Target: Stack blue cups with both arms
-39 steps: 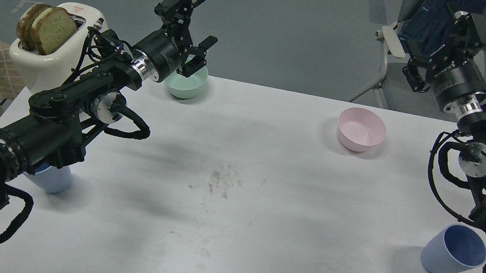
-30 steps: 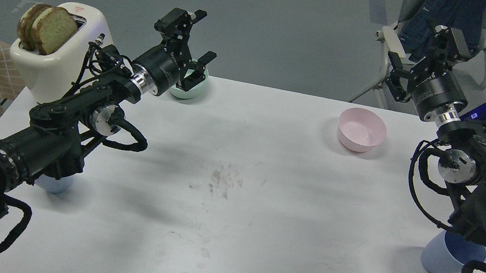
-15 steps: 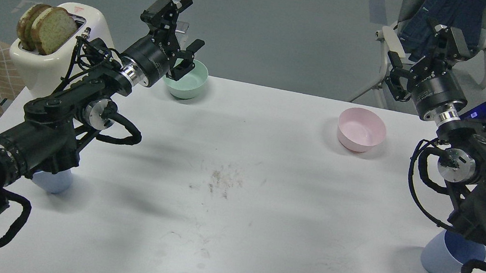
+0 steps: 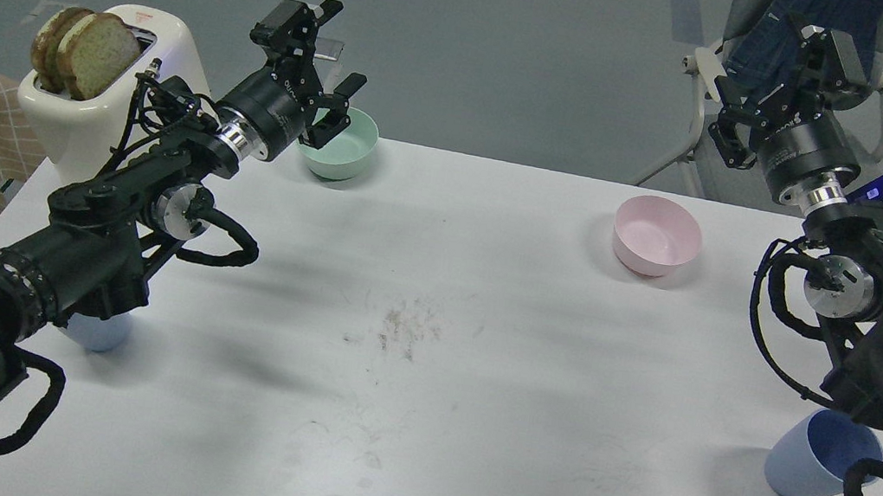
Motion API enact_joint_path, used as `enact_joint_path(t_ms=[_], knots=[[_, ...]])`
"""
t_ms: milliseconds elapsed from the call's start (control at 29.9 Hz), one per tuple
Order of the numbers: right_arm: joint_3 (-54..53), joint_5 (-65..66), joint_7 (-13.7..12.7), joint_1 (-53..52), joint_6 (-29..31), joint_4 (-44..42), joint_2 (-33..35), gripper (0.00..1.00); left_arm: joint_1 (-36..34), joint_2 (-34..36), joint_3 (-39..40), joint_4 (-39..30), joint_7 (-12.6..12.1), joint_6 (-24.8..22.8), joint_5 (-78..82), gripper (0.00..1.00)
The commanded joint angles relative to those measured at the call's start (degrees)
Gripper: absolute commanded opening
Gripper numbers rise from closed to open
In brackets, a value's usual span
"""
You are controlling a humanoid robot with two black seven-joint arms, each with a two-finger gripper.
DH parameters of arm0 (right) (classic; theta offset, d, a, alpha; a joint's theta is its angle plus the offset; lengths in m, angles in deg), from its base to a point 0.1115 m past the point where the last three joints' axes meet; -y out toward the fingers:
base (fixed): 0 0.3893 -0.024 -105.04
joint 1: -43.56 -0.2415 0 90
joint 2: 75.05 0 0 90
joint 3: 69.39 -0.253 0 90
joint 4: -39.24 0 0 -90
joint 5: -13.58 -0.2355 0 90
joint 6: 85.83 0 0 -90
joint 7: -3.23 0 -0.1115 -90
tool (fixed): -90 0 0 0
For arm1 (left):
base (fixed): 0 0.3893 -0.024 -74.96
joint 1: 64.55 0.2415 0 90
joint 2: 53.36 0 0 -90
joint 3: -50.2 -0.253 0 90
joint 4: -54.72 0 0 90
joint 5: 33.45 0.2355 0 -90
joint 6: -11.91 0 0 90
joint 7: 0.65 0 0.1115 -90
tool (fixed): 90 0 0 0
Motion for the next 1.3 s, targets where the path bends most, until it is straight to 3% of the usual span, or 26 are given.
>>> enact_joint_path(t_ms=[0,535,1269], knots=[[-0.6,-0.1,0.0,0.2,0.0,0.0,-0.3,1.0,-0.1,0.2,0.7,0.2,0.0,-0.1,-1.1,0.98],[-4.4,-0.1,0.0,-3.4,0.0,-2.0,0.5,1.0,-2.0,0.6,4.7,-3.4,0.0,-3.5,-2.1,0.98],[-4.3,0.0,0.0,-4.3,0.0,-2.0,-0.3,1.0,-2.3,-0.2,6.0,-5.2,0.0,-3.9,-2.0,0.98]])
